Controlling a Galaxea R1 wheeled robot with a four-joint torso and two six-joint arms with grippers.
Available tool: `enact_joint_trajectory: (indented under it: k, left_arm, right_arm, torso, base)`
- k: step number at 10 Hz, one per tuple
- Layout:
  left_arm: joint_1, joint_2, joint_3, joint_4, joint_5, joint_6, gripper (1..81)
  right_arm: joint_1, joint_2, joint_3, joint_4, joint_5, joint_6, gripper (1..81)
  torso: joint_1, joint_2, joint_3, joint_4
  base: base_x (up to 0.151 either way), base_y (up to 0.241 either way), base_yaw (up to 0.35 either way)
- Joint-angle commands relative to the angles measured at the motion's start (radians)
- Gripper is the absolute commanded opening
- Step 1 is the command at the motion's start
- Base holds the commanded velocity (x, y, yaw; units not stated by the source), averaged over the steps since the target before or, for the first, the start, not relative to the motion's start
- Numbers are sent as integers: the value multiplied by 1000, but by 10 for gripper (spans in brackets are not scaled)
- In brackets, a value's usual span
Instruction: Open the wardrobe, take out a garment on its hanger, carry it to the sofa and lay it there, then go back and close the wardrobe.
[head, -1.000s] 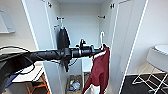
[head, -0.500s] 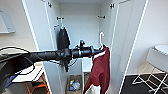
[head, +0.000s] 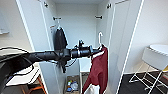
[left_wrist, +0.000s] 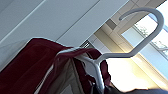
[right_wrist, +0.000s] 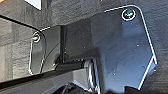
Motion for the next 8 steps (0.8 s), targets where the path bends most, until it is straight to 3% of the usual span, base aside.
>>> enact_joint_trajectory:
  k: [1,8]
  left_arm:
    - [-183,4,8,7,-88,9,10]
    - [-183,9,11,9,-89,9,10]
  right_arm:
    - [34,9,9,-2,-49,-3,811]
    - [32,9,9,-2,-49,-3,811]
  torso:
    - [0,0,0,0]
    - [0,0,0,0]
  base:
    - [0,0,-265]
    - [0,0,-271]
